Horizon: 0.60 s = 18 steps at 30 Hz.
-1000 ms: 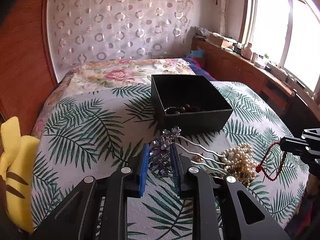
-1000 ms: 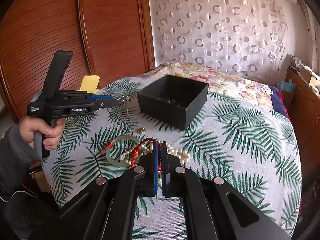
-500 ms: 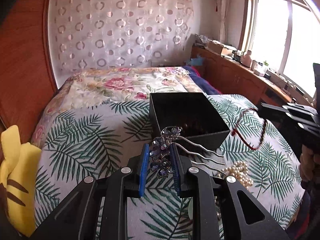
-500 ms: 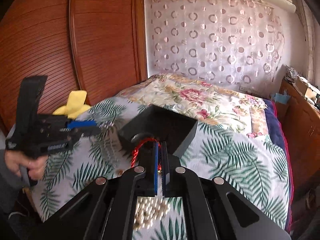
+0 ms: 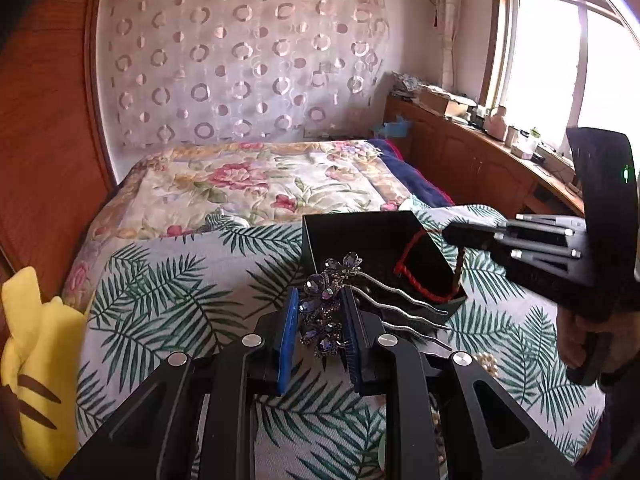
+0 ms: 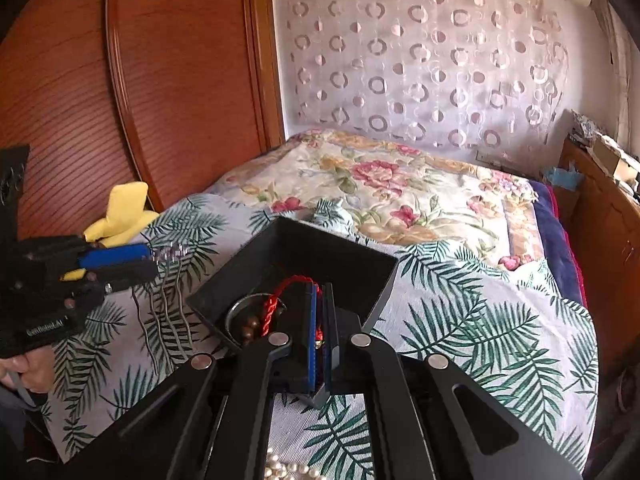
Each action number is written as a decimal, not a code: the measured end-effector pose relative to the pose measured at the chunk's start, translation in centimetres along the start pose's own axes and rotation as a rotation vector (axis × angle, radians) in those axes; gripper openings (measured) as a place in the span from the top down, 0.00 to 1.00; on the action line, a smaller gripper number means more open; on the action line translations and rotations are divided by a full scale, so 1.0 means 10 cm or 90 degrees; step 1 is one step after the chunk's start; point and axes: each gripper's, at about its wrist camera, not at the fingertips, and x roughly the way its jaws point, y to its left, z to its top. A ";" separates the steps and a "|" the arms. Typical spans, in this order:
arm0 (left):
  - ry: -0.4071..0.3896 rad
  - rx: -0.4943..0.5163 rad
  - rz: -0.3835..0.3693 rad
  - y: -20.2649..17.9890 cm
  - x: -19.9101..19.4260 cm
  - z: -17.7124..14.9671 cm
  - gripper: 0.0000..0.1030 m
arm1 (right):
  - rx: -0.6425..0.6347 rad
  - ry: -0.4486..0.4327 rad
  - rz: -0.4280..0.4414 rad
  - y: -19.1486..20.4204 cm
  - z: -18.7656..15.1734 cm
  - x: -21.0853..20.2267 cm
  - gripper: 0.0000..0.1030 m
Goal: Organize jewelry
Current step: 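Carry the red-string bracelet into the box and open the right tool while the left tool carries the hairpin, then lower the purple crystal hairpin into the box and open the left tool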
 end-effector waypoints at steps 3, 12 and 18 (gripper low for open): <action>0.004 -0.001 0.004 -0.01 0.08 0.07 0.81 | 0.005 0.008 0.005 -0.01 -0.02 0.07 0.96; 0.011 0.004 0.013 -0.09 0.30 0.22 0.81 | 0.021 0.007 0.012 -0.12 -0.04 0.04 0.85; 0.018 0.007 0.021 -0.16 0.45 0.34 0.81 | 0.018 -0.003 0.012 -0.16 -0.06 -0.06 0.85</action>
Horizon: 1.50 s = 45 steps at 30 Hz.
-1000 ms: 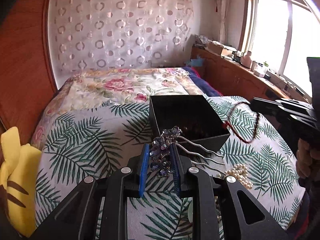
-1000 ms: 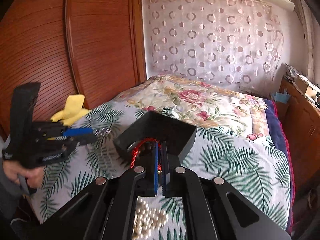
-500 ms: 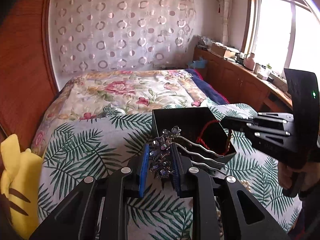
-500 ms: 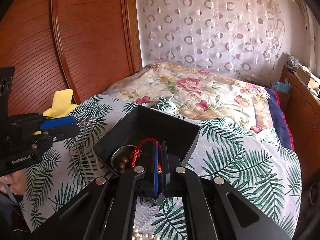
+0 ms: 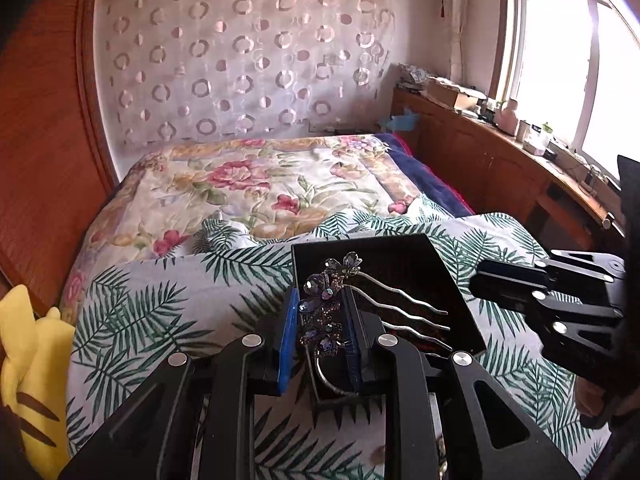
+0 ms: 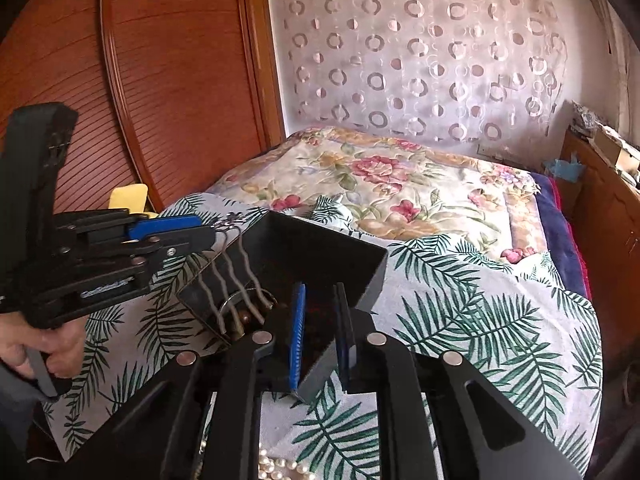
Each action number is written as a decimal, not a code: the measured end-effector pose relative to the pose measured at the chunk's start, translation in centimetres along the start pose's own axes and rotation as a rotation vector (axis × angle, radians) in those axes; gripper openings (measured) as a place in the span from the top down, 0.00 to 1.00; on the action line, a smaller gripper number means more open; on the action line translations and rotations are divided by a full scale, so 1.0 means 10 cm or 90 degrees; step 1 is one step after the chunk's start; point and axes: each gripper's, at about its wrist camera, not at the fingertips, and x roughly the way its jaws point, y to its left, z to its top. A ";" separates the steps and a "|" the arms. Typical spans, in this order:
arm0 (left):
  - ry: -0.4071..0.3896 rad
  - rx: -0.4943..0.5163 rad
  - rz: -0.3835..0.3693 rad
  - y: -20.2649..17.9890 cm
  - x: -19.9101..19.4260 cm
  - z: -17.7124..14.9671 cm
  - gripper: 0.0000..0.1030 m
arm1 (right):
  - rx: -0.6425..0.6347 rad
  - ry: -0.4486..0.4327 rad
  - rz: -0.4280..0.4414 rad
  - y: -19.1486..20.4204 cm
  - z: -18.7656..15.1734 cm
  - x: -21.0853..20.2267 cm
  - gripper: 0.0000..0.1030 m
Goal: Organize jewelry
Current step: 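Lower the purple crystal hairpin into the box and open the left tool, then move both tools back over the remaining pearl necklace and jade bangle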
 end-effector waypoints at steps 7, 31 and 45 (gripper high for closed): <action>0.020 0.021 0.014 -0.14 0.20 0.05 0.81 | 0.005 -0.005 -0.006 -0.06 -0.08 -0.15 0.85; -0.006 0.058 -0.005 -0.33 -0.12 -0.15 0.42 | 0.001 -0.005 -0.007 0.02 -0.51 -0.49 0.85; -0.011 0.057 -0.033 -0.26 -0.61 -0.79 0.10 | 0.016 0.016 0.036 0.28 -1.04 -0.71 0.67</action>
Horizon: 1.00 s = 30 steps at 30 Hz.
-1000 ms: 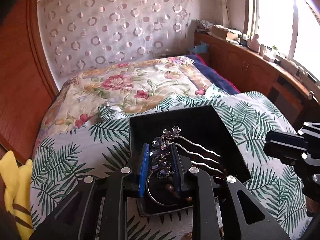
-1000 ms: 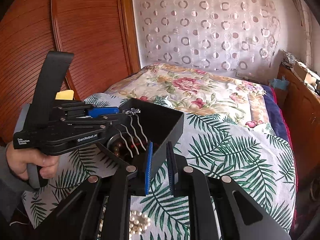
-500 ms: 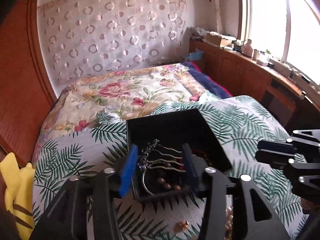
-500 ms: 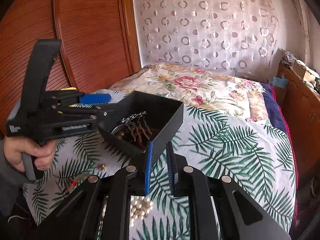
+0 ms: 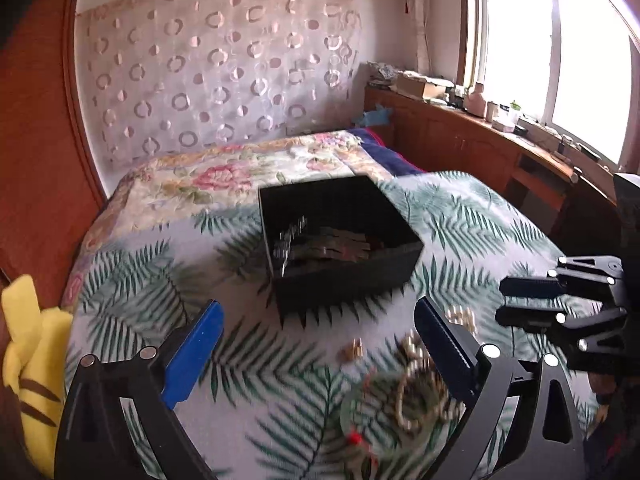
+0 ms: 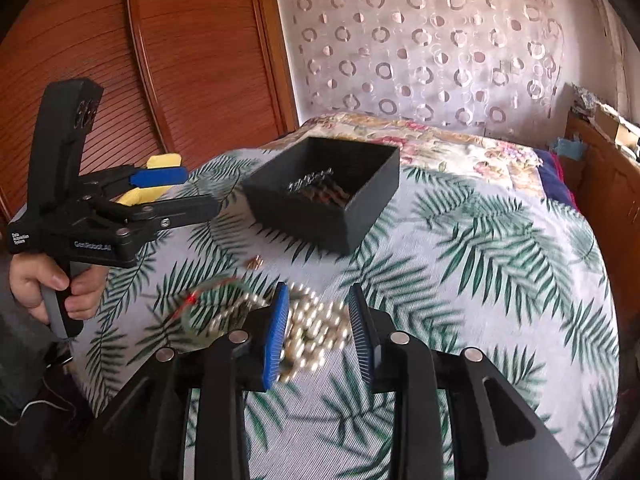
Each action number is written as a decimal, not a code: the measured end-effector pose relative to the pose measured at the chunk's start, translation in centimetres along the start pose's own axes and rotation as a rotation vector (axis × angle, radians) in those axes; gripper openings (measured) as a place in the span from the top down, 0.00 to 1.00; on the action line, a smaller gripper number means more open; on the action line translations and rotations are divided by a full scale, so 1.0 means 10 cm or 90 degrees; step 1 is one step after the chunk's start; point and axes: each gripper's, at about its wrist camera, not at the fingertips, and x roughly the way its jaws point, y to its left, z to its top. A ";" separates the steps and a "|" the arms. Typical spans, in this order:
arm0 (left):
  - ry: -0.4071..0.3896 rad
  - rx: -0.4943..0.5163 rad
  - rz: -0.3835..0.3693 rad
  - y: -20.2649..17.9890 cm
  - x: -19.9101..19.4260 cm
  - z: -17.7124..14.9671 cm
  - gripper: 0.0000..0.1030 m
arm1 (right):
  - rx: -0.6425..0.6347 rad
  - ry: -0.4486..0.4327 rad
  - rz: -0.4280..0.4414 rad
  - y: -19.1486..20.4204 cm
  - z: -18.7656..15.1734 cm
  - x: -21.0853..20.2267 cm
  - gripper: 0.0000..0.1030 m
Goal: Organize jewelry
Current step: 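Move both tools back over the remaining pearl necklace and jade bangle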
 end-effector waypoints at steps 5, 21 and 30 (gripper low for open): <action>0.022 -0.010 -0.016 0.03 -0.07 -0.26 0.10 | 0.002 0.017 -0.003 0.05 -0.19 0.01 0.67; 0.098 0.037 -0.057 -0.28 0.06 -0.63 0.09 | 0.003 0.043 -0.005 0.15 -0.45 0.08 0.63; 0.117 0.055 -0.055 -0.39 0.20 -0.63 0.10 | 0.014 0.034 0.003 0.12 -0.46 0.06 0.63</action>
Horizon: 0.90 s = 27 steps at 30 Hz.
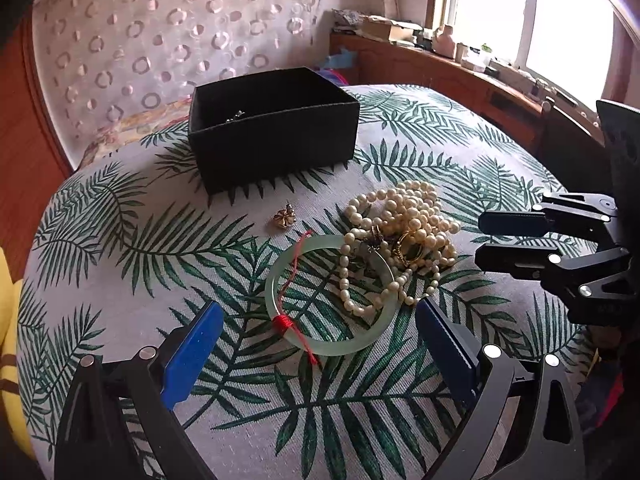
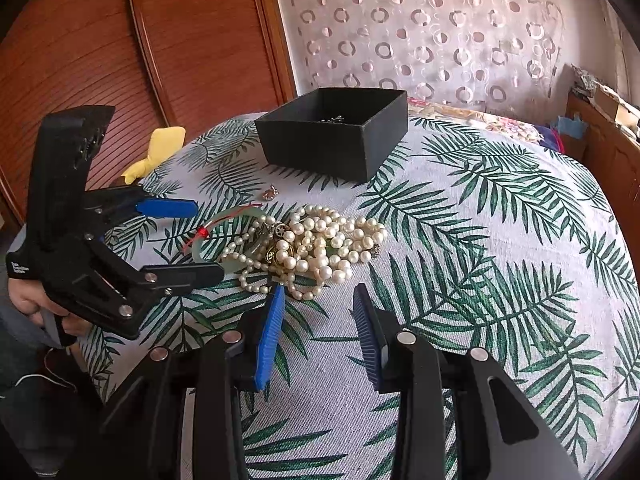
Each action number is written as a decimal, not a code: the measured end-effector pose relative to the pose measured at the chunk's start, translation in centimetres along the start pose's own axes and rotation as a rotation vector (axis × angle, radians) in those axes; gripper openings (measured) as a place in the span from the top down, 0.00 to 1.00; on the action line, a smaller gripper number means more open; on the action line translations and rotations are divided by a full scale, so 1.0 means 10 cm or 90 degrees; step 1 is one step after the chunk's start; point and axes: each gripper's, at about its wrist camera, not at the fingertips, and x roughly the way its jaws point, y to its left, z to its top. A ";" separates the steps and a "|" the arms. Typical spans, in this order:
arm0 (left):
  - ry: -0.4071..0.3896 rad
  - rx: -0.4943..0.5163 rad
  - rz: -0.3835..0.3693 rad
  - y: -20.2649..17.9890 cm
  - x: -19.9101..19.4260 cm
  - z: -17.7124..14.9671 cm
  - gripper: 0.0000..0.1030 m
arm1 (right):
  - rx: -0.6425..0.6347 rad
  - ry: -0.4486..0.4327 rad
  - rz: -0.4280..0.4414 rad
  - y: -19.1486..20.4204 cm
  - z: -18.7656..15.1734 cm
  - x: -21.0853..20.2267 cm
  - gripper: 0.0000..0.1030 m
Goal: Organize jewelry
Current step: 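Move both tools back over the remaining pearl necklace and jade bangle, then grasp the pearl necklace with the right tool while the left tool grasps the jade bangle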
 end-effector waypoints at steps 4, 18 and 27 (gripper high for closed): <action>0.013 0.014 0.011 -0.03 0.05 0.01 0.23 | 0.003 -0.001 0.001 -0.01 0.00 -0.01 0.63; -0.002 -0.011 0.058 0.24 -0.11 -0.06 0.36 | -0.003 0.003 -0.001 -0.01 -0.01 0.00 0.63; -0.026 -0.054 0.062 0.47 -0.24 -0.11 0.36 | -0.022 0.008 0.003 0.10 0.04 0.03 0.63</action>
